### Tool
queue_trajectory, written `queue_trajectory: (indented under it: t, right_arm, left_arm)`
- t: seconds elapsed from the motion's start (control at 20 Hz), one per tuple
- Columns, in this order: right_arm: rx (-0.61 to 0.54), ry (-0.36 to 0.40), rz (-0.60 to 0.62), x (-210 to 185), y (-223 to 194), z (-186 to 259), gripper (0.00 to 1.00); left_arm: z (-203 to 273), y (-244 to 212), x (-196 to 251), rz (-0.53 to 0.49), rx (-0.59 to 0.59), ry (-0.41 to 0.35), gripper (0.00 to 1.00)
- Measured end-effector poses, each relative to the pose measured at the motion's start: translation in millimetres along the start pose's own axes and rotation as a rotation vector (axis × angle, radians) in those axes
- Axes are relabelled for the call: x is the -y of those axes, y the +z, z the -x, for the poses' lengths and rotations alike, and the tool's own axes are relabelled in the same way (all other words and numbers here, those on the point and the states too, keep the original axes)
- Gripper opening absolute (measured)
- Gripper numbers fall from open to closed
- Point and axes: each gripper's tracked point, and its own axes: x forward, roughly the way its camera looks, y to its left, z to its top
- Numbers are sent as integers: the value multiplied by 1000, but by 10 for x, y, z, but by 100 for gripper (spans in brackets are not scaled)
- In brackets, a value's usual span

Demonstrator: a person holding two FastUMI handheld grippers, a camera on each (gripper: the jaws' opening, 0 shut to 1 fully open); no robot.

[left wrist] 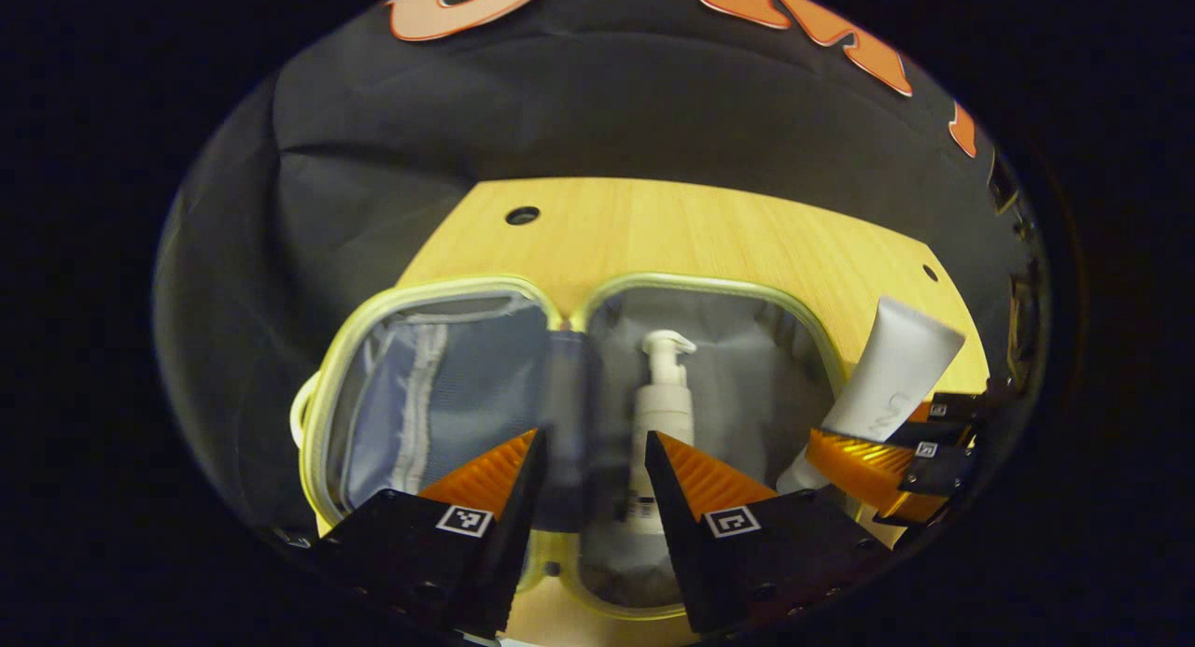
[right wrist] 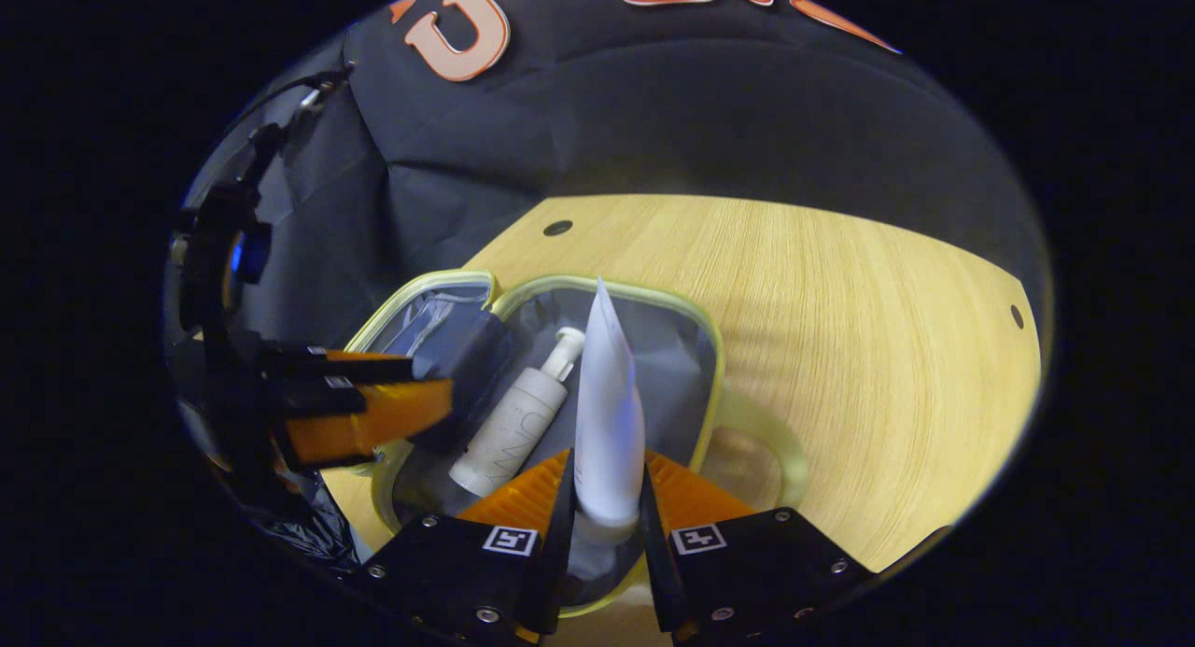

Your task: First open the suitcase, pack the skin care products into it, and then close the suitcase.

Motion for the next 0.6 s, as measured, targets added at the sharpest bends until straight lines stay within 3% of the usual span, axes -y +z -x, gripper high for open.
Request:
queue_trajectory:
  t: [0.1,0.15,0.2,0.6]
  right_arm:
    - [-50,1,-37,-59,-66,-111,39]
    - [-72,-2,-69,-48,-73,-172,43]
    - [-85,-3,-99,-68,-73,-207,39]
    - [-154,-75,-205,-3,-100,-485,40]
  left_arm:
    - [41,46,-238,37,25,25,67]
    - [58,58,-366,58,32,39,67]
    - [76,82,-496,82,36,57,68]
    - [80,-47,-1697,288,53,197,70]
